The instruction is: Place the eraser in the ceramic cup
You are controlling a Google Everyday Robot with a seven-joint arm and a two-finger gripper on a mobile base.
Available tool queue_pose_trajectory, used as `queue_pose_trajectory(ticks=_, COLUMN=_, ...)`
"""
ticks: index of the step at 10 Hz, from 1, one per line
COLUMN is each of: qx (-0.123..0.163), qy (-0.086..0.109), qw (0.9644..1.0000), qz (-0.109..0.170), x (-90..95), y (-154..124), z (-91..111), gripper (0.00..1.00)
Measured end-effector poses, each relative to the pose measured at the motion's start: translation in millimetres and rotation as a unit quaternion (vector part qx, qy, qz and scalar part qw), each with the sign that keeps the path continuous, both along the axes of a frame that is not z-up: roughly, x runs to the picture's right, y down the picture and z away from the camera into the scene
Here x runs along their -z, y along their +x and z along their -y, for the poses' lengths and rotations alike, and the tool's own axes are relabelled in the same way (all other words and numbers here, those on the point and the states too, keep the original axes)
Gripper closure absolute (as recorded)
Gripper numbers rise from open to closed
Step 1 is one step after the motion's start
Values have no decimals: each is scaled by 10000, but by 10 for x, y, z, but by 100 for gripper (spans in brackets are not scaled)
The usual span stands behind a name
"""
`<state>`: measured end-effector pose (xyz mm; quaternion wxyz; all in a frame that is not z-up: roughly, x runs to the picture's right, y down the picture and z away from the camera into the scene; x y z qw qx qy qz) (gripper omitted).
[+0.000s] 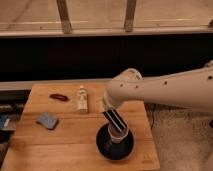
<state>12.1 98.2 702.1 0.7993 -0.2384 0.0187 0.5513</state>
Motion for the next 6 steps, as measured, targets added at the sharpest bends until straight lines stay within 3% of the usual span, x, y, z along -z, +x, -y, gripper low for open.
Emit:
queue_pose_trajectory(ticks=3, qx=-209, qy=39, qw=9997, qz=-101, x=83, y=135, z=-51, gripper=39)
queue_pose_trajectory(ticks=6, qx=-169, qy=129, qw=9998, qz=4, x=99, y=58, z=27, gripper=39)
